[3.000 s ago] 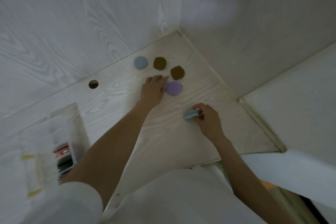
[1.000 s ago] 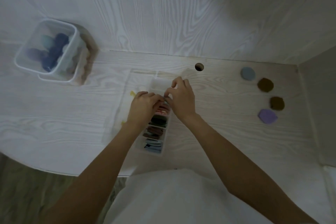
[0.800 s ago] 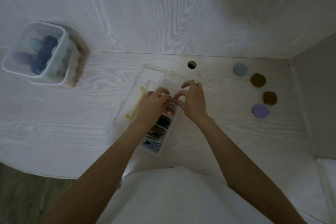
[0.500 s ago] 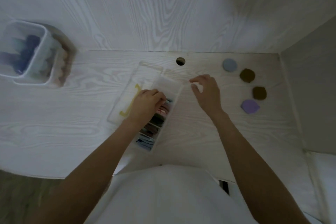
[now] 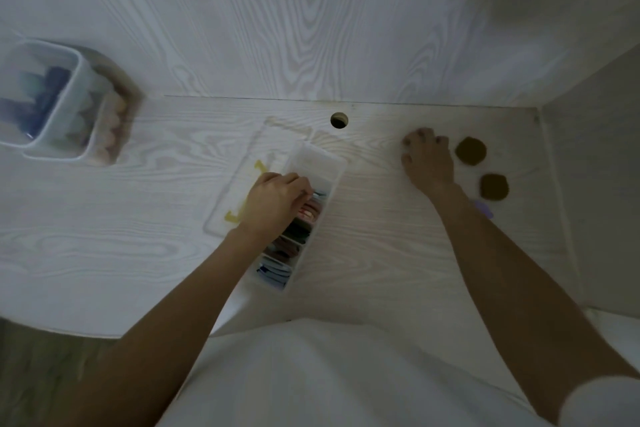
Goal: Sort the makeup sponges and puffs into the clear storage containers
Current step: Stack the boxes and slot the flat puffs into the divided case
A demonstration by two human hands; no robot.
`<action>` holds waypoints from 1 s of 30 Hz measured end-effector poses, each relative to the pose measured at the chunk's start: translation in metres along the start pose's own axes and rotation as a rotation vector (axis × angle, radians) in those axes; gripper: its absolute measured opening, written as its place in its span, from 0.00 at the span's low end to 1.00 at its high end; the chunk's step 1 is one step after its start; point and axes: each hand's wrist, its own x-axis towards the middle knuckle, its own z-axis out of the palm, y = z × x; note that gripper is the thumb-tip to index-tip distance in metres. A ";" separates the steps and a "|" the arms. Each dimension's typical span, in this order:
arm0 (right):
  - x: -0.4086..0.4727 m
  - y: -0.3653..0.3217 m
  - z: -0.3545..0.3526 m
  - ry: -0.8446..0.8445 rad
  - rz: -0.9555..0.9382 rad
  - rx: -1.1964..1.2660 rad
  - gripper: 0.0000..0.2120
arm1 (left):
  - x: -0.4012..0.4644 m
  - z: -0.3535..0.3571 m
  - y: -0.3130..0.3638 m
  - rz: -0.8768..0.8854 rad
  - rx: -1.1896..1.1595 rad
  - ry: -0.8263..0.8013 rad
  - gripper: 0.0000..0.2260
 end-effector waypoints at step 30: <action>-0.077 -0.154 -0.025 0.388 -0.315 0.207 0.03 | -0.008 0.004 -0.005 0.000 -0.038 0.018 0.11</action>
